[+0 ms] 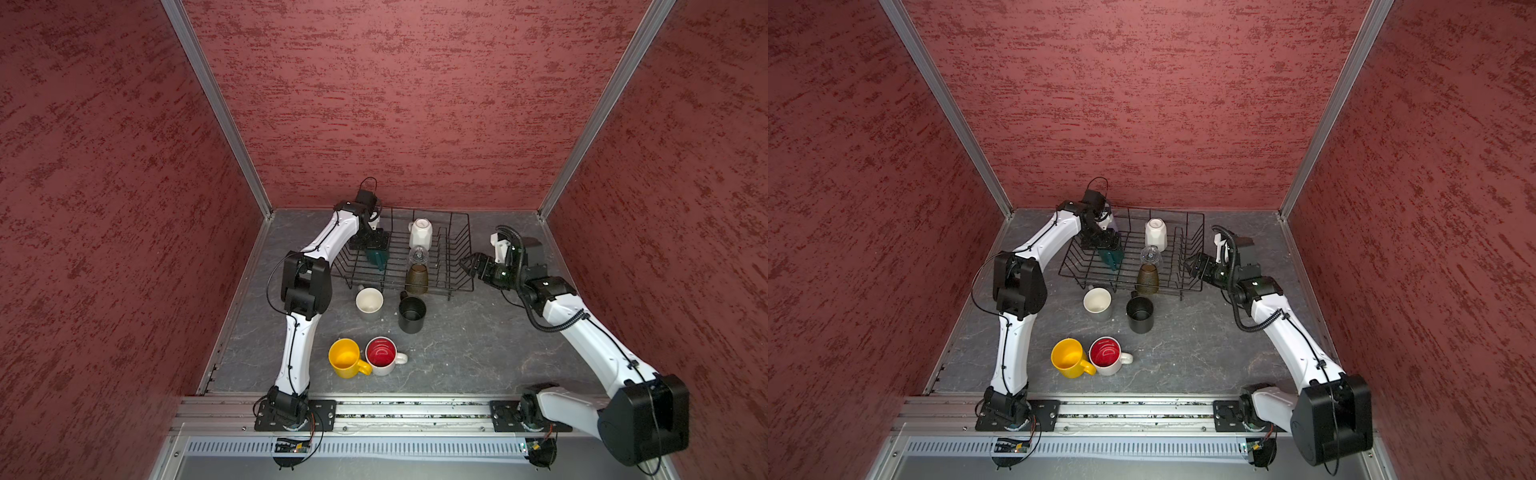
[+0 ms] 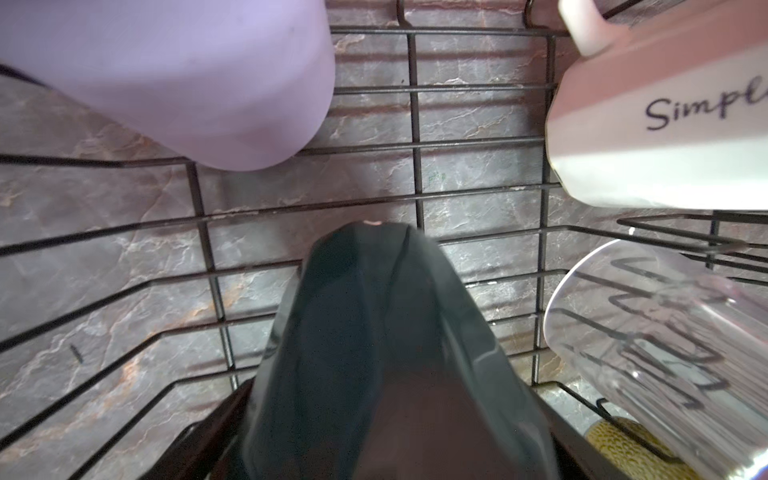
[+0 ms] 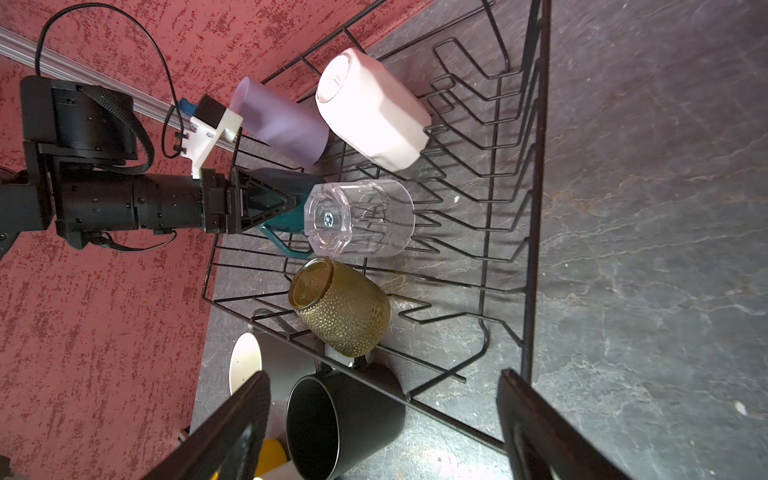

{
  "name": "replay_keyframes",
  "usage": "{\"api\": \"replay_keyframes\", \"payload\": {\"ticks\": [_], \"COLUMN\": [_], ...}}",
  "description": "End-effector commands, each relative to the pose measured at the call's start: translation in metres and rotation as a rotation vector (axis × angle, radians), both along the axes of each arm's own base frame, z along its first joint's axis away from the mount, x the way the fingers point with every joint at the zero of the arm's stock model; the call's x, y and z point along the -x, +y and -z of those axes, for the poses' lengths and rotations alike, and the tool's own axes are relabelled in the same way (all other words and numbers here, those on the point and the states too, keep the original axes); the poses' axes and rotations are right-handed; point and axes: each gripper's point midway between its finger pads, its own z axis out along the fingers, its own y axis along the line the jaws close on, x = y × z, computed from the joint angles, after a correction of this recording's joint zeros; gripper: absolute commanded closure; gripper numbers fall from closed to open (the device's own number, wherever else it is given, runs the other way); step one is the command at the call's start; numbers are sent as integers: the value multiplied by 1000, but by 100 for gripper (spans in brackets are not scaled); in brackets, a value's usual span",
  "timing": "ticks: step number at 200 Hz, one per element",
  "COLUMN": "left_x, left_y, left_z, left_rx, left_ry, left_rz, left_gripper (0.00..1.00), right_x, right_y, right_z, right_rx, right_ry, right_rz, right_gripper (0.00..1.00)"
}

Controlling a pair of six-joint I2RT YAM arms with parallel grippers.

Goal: Load the cups into the dish rack

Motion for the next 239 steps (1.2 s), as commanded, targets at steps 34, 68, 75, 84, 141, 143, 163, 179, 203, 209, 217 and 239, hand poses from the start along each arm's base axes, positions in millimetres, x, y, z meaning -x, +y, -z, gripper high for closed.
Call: {"api": "replay_keyframes", "payload": {"ticks": [34,68,75,84,141,143,163,179,203,209,217,239], "left_x": [-9,-12,-13,-13,-17,-17,-19,-21,-25,-27,-29,-36], "left_y": [-3,-5,-6,-8,-22,-22,-26,-28,-28,-27,-28,-27], "left_z": [-11,-14,-15,-16,-13,-13,-9,-7,-6,-5,-5,-5], "left_rx": [-10,3,7,13,40,41,49,46,21,15,15,2], "left_ry": [-55,-86,-90,-97,-115,-115,-110,-111,-133,-140,-148,-180], "left_rz": [-4,-9,-9,-10,-15,-15,-18,-21,-27,-33,-37,-59], "left_gripper": [12,26,28,28,25,25,24,22,21,21,21,21], "right_x": [-2,-3,-2,-2,2,2,3,3,3,3,4,4], "right_y": [0,0,0,-1,-3,-3,-4,-5,-4,-4,-4,-4], "right_z": [1,0,0,-1,-1,-1,-1,-1,-1,-1,-1,-1], "right_rx": [-15,-15,-14,-12,-3,-3,0,2,-1,-4,-6,-9], "right_ry": [-7,-7,-8,-10,-11,-11,-11,-13,-14,-15,-16,-15], "right_rz": [0,0,1,3,11,11,13,15,14,14,14,15], "right_gripper": [14,14,14,14,14,14,14,14,14,14,14,14]}}
